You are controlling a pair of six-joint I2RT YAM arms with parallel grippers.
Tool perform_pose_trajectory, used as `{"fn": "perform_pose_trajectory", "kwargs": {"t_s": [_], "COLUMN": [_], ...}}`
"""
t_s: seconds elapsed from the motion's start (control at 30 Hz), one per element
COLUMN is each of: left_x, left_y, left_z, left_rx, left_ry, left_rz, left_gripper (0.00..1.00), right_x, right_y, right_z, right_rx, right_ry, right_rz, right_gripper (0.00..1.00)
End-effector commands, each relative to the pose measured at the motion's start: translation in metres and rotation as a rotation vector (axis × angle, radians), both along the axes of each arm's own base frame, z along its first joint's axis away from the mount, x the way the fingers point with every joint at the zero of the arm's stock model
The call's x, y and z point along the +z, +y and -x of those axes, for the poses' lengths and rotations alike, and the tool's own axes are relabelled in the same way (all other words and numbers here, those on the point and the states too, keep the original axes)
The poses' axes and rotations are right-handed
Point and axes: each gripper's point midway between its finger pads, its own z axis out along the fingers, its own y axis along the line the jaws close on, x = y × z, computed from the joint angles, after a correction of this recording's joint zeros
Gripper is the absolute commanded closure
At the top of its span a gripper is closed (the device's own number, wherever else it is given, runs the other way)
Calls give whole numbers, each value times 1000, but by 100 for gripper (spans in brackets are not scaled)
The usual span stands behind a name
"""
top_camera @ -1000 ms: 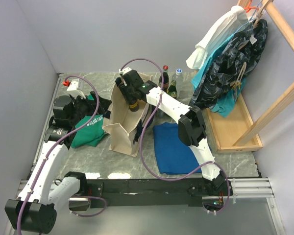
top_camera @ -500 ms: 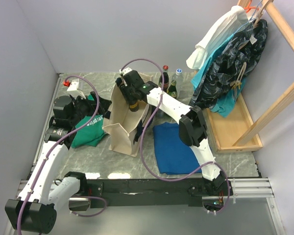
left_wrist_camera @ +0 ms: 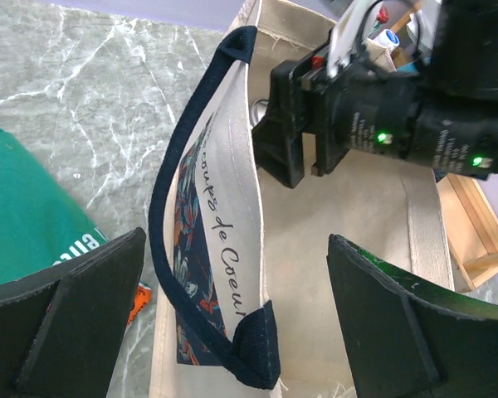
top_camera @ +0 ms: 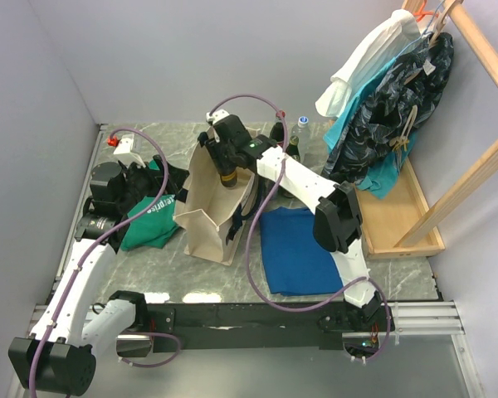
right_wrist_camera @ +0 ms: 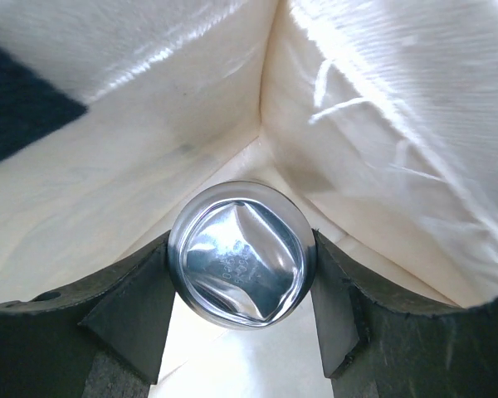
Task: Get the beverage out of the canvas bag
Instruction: Take out the drink from the canvas bag.
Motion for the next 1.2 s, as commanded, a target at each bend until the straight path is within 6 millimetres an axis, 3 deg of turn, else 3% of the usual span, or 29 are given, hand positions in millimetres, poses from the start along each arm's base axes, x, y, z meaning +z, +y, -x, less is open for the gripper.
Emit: {"fn": "perform_pose_trajectory", "kwargs": {"t_s": [0.0,0.5,0.8,1.17], "left_x": [11,11,13,17], "left_y": [-4,-4,1,2], "left_z": [0,0,1,5], "left_rx": [-25,-27,-5,1], "left_ry": [-40,-37,-44,-59], "left_rz": [15,12,-2,-2], "left_gripper": [4,4,4,4], "right_x": [87,128,168,190], "right_y": [1,-11,-20,-29], "right_z": [-3,13,34,50], "right_rx": [-15,-29,2,2], "right_ry": [-169,-232,-273,-302], "right_rz": [-131,-174,-230,-246], "right_gripper": [100,100,100,100]}}
